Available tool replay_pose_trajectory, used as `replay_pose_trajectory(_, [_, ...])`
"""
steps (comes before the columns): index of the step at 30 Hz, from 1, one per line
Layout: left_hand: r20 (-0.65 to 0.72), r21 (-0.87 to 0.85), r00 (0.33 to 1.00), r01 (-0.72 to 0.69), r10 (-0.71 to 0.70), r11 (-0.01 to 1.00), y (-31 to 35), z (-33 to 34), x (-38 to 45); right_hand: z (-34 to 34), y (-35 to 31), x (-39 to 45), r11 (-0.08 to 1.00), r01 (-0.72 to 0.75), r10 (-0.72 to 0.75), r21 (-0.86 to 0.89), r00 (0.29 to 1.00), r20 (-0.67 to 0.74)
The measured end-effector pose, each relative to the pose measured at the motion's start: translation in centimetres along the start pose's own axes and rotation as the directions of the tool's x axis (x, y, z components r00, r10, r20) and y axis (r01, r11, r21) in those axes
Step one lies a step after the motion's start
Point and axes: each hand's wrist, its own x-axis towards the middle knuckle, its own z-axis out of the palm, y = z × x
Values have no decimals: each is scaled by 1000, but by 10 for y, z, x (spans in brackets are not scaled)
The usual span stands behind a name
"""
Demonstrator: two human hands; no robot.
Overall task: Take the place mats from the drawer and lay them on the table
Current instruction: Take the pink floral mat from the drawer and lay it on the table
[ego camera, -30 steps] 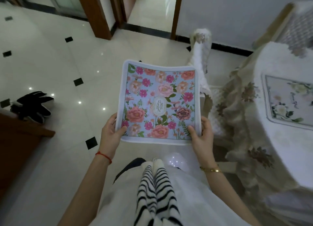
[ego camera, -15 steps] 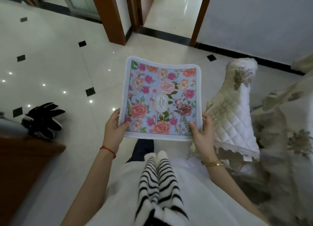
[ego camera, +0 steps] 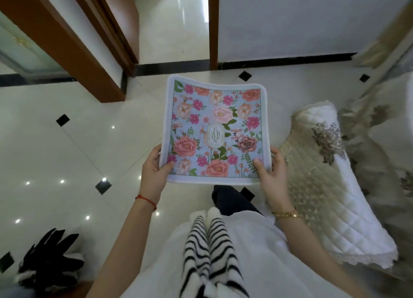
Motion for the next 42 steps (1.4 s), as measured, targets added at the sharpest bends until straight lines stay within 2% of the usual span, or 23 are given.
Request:
replay_pose_trajectory(7, [135,80,990,-39,28,996,38,50,151,16,-17,114,998,-7,16,64,992,-129])
replay_pose_trajectory(15, [257,100,965,-78,50,992,116,159,311,-10,-78,276,999,14,-3,39,961,-277])
replay_pose_trajectory(20, [345,129,937,-97,46,987,154,231,385,-36,-102,348,1000,7,1,19,922,-387])
replay_pose_trajectory(25, [478,139,878,-98,20,985,181,308,451,-63,-114,404,1000,5,11,28,843,-537])
replay_pose_trajectory(30, [636,149,772,-129,5,980,208,395,523,-91,-113,464,1000,3,12,20,734,-679])
replay_pose_trajectory(36, [796,182,606,-232,-4,955,250,523,612,-129,-138,545,995,22,71,98,536,-841])
replay_pose_trajectory(42, [937,116,349,-313,0,943,301,660,655,-177,-166,604,988,63,114,141,320,-941])
